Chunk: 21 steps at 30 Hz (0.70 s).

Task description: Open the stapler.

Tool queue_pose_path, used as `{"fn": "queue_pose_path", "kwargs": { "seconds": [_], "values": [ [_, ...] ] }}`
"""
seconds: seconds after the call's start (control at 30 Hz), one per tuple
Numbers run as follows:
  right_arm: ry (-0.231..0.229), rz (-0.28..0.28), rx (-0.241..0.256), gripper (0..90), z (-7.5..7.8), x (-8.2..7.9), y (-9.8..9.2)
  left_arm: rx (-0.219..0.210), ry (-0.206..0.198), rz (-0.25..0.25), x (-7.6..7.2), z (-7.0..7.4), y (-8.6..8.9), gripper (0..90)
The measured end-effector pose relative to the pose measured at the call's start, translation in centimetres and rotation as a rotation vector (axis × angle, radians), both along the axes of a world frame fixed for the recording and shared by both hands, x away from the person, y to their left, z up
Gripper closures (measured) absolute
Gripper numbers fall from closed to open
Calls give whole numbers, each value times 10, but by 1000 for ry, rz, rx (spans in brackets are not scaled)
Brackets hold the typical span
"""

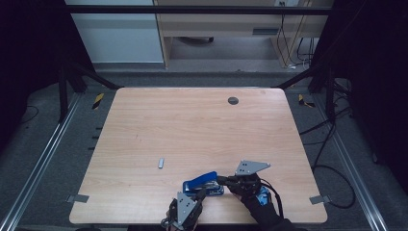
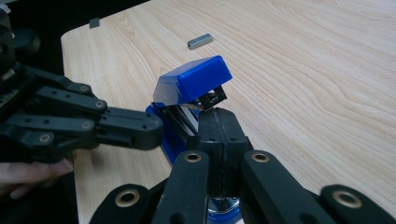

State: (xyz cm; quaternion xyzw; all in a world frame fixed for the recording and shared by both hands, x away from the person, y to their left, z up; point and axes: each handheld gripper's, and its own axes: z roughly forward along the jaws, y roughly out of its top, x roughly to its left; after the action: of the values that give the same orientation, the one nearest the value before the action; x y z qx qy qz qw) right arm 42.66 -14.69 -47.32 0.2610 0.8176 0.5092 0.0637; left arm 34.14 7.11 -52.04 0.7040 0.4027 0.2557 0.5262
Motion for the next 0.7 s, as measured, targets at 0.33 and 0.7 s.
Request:
{"fn": "queue_pose_path", "kwargs": {
  "seconds": [0.33, 0.7],
  "values": [
    [0, 0, 0, 900, 0, 0, 0, 14, 30, 14, 2, -3, -18, 897],
    [-2, 0, -2, 900, 0, 0, 0, 14, 51, 34, 6, -8, -22, 896]
  ]
}}
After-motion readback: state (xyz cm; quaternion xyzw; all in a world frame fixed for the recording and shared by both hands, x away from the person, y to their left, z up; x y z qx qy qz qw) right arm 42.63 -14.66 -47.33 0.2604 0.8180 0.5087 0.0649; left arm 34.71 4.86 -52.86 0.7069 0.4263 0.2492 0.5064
